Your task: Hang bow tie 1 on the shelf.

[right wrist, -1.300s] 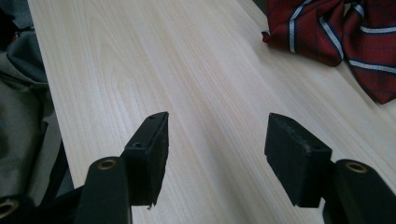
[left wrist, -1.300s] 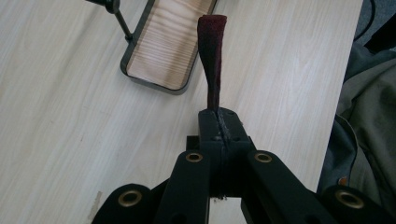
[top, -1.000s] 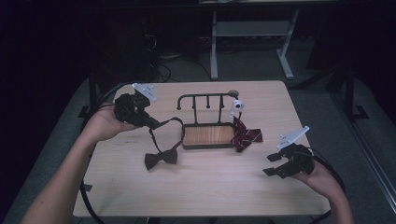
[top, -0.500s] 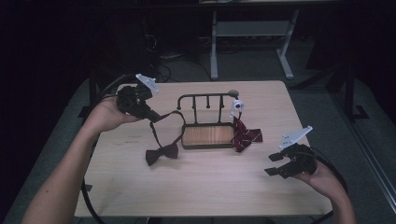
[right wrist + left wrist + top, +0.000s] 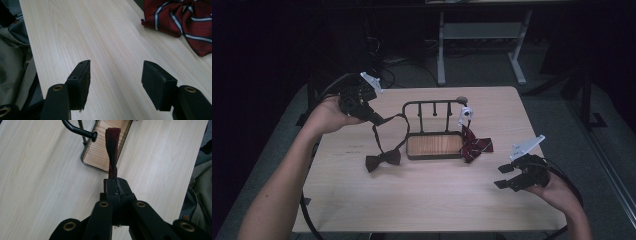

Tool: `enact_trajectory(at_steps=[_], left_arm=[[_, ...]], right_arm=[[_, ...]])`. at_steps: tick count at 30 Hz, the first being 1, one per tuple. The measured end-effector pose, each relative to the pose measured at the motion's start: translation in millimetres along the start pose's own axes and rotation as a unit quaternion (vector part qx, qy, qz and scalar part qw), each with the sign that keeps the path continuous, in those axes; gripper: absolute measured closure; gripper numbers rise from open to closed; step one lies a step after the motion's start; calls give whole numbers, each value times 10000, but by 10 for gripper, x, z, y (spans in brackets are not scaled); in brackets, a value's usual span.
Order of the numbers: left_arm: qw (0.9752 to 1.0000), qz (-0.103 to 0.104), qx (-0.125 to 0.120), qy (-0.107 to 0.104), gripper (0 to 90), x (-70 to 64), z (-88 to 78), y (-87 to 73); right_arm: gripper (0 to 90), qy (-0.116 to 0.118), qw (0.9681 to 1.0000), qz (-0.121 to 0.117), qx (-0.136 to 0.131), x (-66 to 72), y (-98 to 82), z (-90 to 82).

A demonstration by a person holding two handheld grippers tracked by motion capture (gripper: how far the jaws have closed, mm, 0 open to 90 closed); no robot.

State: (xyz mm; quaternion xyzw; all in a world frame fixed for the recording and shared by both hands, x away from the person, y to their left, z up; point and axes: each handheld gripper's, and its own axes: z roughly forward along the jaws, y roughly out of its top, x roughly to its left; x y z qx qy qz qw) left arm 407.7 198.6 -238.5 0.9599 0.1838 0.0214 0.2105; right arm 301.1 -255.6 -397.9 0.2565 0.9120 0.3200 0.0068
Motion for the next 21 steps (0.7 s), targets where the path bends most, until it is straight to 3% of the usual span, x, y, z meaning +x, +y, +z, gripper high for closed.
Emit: enact_trajectory(at_steps=[21], left_arm=[[9998,-172,-43,44,898,174,-9,134]], right_arm=[[399,-40,10000,-28,-22,-4,-20,-31]])
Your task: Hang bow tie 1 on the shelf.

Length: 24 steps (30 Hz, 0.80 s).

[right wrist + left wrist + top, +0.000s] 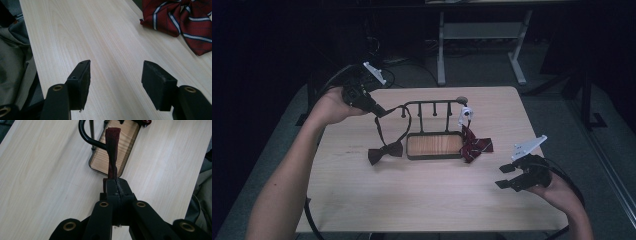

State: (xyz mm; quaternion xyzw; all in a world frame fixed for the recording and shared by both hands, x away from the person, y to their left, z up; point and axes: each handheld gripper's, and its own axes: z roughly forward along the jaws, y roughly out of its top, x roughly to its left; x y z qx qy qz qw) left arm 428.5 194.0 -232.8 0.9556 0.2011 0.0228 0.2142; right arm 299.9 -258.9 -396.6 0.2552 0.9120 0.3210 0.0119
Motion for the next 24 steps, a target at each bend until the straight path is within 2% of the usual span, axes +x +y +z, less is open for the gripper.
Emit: enact_trajectory(at_steps=[10,24], left_arm=[[9996,-249,142,81,897,170,112,20],[9987,-355,304,184,881,230,202,47]], right_arm=[[399,5,10000,-9,2,2,-3,-4],[400,18,10000,-8,-47,4,6,-23]])
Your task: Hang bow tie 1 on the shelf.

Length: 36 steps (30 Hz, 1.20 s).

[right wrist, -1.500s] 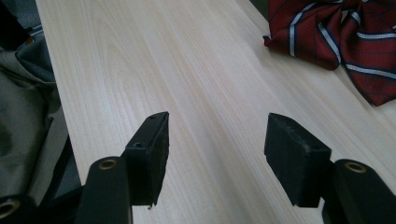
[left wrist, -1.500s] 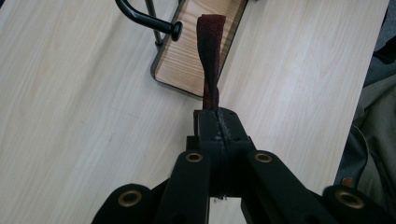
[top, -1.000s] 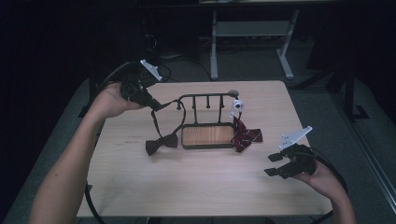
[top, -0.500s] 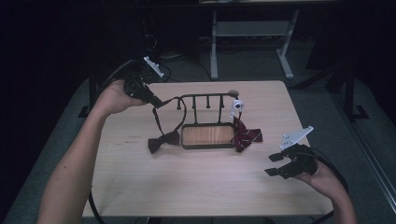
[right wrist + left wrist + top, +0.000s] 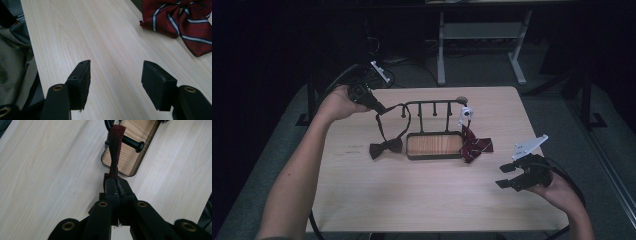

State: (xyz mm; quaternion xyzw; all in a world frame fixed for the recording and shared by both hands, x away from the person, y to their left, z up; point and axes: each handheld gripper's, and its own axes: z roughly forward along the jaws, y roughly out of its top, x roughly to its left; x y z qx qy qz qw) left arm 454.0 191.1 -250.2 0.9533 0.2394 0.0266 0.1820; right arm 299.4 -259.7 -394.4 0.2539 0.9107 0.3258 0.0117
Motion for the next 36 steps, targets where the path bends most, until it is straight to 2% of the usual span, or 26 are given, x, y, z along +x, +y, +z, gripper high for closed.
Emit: enact_trajectory(at_steps=[3,8,17,21,26,31,36], left_arm=[[10000,-21,17,63,795,-12,14,-6],[9999,38,91,68,755,-38,31,-27],[10000,58,-55,41,736,-94,9,-137],[9999,135,8,85,721,-130,16,-179],[9997,183,-121,63,717,-186,3,-230],[9997,232,-114,47,705,-219,29,-278],[9994,324,-110,39,682,-309,61,-340]], right_arm=[[400,-6,10000,11,-10,-5,-3,0],[399,-7,10000,2,-12,-10,-1,8],[375,-67,10000,67,-20,-22,-1,27],[364,-75,9999,126,-40,-23,5,23],[354,-100,9998,157,-53,-33,-1,33],[350,-119,9997,184,-54,-43,-7,30],[346,-176,9996,216,-62,-60,-32,36]])
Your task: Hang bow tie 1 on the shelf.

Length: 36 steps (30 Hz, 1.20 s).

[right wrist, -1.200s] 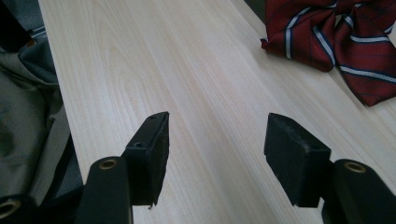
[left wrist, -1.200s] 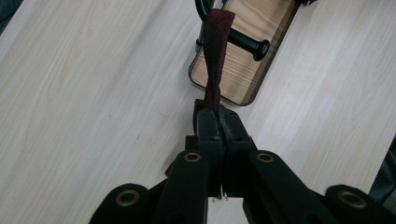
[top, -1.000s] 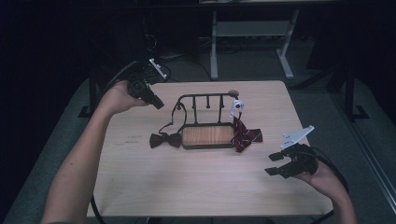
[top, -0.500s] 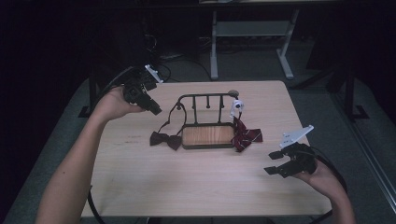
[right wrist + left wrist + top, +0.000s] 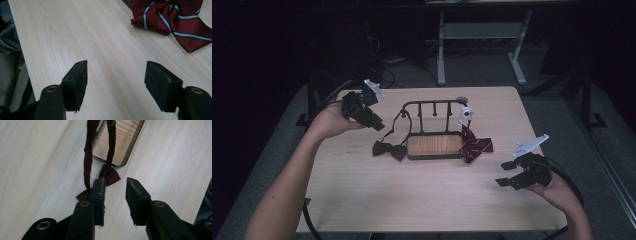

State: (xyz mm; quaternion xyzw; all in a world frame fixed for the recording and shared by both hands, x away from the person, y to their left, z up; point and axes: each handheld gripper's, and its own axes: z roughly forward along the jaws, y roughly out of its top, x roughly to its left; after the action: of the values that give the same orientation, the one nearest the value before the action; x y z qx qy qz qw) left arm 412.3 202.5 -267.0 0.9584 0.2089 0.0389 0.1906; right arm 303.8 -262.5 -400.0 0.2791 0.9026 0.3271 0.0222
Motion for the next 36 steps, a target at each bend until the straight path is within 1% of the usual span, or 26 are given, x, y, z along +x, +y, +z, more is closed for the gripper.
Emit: enact_trajectory(at_steps=[1,3,5,8,9,12,13,14,17,18,22,24,26,27,30,33,36], left_arm=[[10000,0,0,0,680,0,0,0],[10000,48,7,-2,680,-33,18,-30],[9999,115,43,-4,665,-58,23,-51],[9999,108,-45,-12,644,-90,21,-82],[9999,131,-32,-21,640,-94,20,-92],[9999,114,-70,-19,613,-119,43,-121],[9999,128,-29,-27,613,-125,55,-127],[9999,140,13,14,604,-133,67,-130],[9999,148,-3,-24,585,-156,93,-147],[9999,171,12,-1,581,-163,103,-153],[9999,164,0,14,566,-184,132,-186],[9999,150,14,44,554,-197,143,-206],[9999,136,-9,-1,533,-211,150,-229],[9999,116,-49,15,520,-223,165,-241],[9999,158,7,-28,498,-271,221,-269],[9998,175,-1,-60,479,-296,236,-279],[9998,178,-40,-36,442,-327,255,-294]], right_arm=[[346,0,10000,0,0,0,0,0],[346,8,10000,64,10,-3,-3,4],[346,11,10000,72,22,-7,-4,8],[342,5,10000,76,27,-4,-5,15],[340,9,10000,82,25,-6,-6,16],[336,4,10000,96,10,-17,-14,22],[336,4,10000,96,10,-17,-14,22],[335,4,9999,101,14,-17,-14,22],[334,4,9999,110,14,-17,-16,21],[333,2,9999,101,15,-19,-18,21],[332,5,9999,157,25,-20,-30,15],[332,0,9999,143,14,-21,-36,12],[329,-28,9999,147,9,-26,-47,1],[329,-31,9999,151,14,-26,-51,-1],[327,-23,9998,173,25,-27,-53,2],[325,-28,9999,140,27,-29,-55,14],[321,-35,9998,166,58,-26,-58,22]])
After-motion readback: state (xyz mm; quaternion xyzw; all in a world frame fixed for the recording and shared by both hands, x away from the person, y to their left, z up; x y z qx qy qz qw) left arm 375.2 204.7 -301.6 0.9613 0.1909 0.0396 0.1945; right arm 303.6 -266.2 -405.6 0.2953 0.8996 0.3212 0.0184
